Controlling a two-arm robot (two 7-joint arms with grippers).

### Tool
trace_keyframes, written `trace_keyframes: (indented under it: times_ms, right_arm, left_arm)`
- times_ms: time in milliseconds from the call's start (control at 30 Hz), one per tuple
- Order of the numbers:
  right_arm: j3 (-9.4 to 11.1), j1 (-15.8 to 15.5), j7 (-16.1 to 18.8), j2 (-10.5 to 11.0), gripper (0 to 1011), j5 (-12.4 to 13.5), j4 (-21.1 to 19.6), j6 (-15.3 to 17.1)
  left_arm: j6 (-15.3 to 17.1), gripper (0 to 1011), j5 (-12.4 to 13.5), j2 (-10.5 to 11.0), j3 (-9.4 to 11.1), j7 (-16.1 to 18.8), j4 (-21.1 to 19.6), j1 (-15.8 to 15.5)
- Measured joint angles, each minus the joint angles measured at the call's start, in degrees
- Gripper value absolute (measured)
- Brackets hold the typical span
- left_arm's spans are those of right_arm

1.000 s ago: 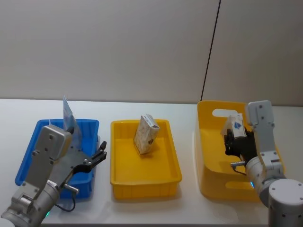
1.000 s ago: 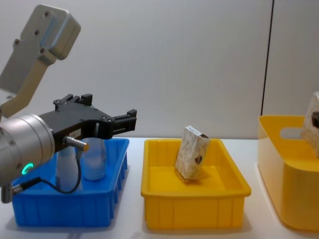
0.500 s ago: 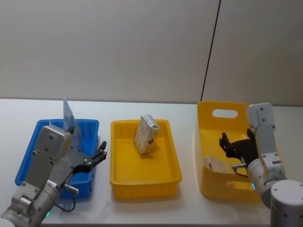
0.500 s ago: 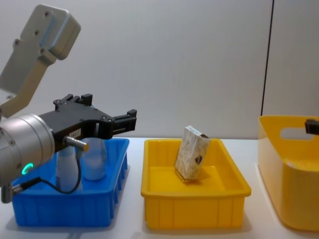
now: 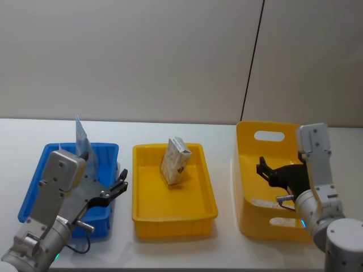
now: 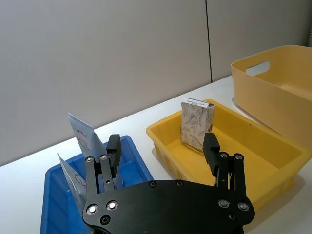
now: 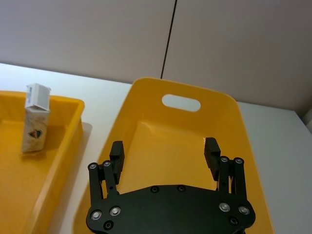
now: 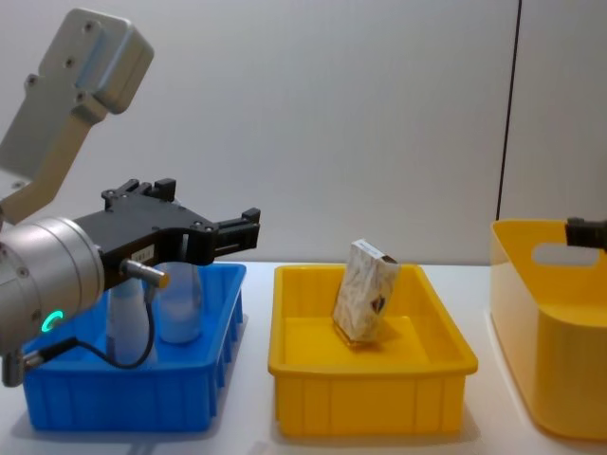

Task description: Bimanual collaborative sorting of washing and personal care products

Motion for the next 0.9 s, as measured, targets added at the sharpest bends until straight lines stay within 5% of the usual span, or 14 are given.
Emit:
trace_keyframes:
  times_ms: [500,900]
  right_arm:
    - [-0.24,-1.25,1.57,0.07,1004,-0.06,-2.03,-3.49]
    - [-0.30,-1.60,1.98,0.08,1004,-0.08,-2.57,-4.38]
  left_arm:
    - [0.35,1001,0.25,0.04,-0.20,0.24,-0.18,0.15]
    - [4.86,1001,0.90,0.37,-2.24,2.98,-2.12,1.76]
